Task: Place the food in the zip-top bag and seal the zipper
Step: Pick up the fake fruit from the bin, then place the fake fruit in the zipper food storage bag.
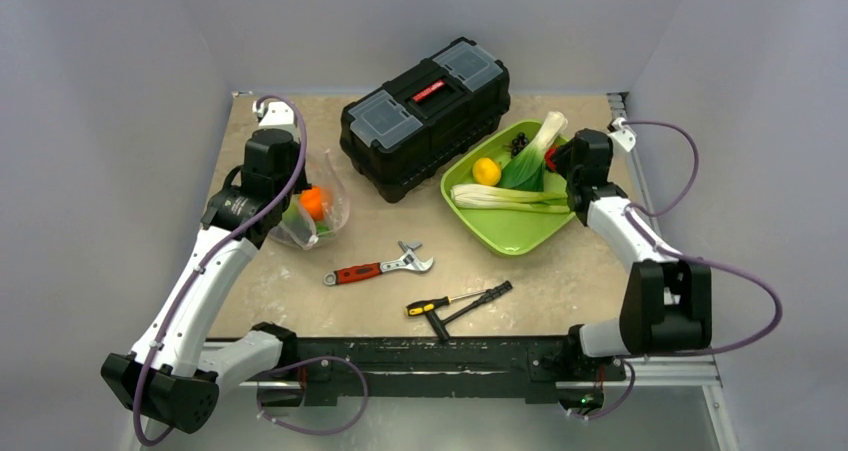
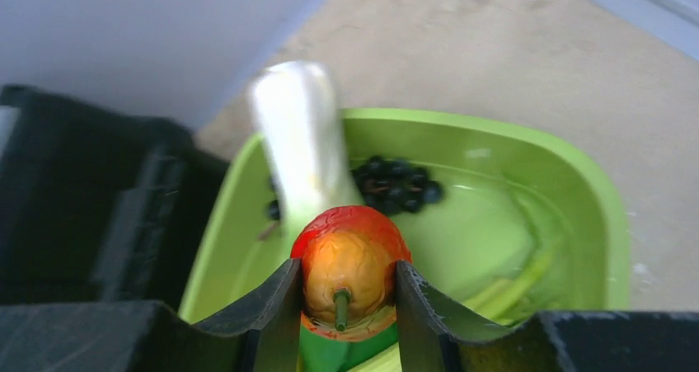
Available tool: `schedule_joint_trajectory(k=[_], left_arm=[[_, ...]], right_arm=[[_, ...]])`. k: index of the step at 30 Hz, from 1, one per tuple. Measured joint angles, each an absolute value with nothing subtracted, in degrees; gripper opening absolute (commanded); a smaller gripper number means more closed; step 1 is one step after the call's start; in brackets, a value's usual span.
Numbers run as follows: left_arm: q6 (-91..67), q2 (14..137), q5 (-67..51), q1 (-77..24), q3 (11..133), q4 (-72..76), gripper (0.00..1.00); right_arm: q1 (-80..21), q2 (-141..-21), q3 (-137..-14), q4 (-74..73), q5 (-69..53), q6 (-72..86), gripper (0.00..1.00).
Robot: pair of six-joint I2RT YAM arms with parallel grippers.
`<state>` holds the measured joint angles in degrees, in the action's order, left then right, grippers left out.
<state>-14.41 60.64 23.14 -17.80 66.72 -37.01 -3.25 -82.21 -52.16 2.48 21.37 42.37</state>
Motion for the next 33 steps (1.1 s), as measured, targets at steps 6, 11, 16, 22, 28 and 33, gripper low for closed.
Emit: schedule_joint_trajectory(k=[6, 11, 16, 22, 28, 33], left_arm=[[-14.41, 60.64, 23.14, -17.8, 66.72, -37.01, 0.0], [-14.41, 60.64, 23.14, -17.8, 66.72, -37.01, 0.0], [-14.41, 60.64, 23.14, -17.8, 66.72, -37.01, 0.0], [-14.44, 60.49, 23.18, -17.8, 66.72, -37.01, 0.0], [-14.44, 59.05, 23.35, -17.8, 66.72, -36.97, 0.0], [-14.44, 57.6, 24.4, -17.8, 66.48, -36.86, 0.0]], right_arm=[[-4.14, -75.46, -45.63, 13.98, 4.51, 40.95, 0.0], [-10.98, -74.89, -42.83, 19.7, -5.04, 39.33, 0.0], [-21.74, -74.52, -43.33, 22.04, -8.62, 36.6, 0.0], [-33.15, -74.96, -46.89, 23.97, -10.09, 34.68, 0.0], [-43.2, -78.65, -53.19, 26.24, -9.85, 32.4, 0.0], [-50.74, -84.66, -58.43, 26.39, -9.47, 30.83, 0.0]])
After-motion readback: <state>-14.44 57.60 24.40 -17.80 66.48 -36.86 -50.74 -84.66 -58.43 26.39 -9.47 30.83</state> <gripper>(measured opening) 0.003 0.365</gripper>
